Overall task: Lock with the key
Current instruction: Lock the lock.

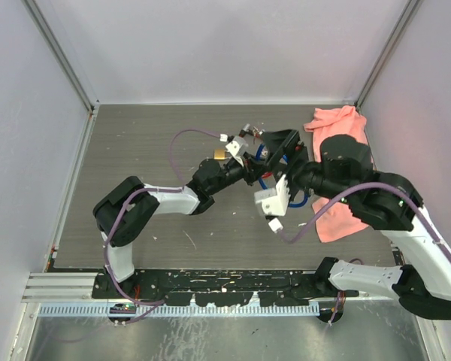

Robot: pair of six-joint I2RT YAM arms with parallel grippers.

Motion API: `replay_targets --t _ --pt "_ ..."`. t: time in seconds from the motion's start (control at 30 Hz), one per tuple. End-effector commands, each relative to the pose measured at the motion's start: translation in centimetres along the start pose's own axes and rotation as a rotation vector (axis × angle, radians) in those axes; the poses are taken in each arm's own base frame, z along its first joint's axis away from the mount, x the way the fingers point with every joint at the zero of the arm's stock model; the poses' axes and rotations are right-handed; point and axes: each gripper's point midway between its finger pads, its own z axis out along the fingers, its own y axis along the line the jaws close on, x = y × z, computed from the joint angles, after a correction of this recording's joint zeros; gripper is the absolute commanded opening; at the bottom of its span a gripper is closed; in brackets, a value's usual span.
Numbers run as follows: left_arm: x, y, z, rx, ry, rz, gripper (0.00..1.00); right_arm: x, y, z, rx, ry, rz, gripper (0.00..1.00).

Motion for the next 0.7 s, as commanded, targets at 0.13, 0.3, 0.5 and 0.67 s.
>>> replay_targets --t 0.13,0.3,0.5,0.67 --pt "-5.7 -1.8 -1.0 0.036 -0.132 0.03 0.0 1.2 -4.4 -2.3 0.242 0.014 0.846 0.85" --pt "-6.3 -3.1 -1.8 0.211 -0.113 -0.048 0.0 4.5 -3.5 -1.7 0.255 0.039 1.086 0.84" --pt "-8.2 -4.0 -4.3 0.439 -0.099 -0.153 0.0 14.9 -0.6 -2.6 0.157 0.039 1.414 0.78" --pt "-9.6 -6.1 -5.5 0.61 -0.006 -0.195 0.0 15.2 5.2 0.2 -0.04 -0.094 1.44 0.78"
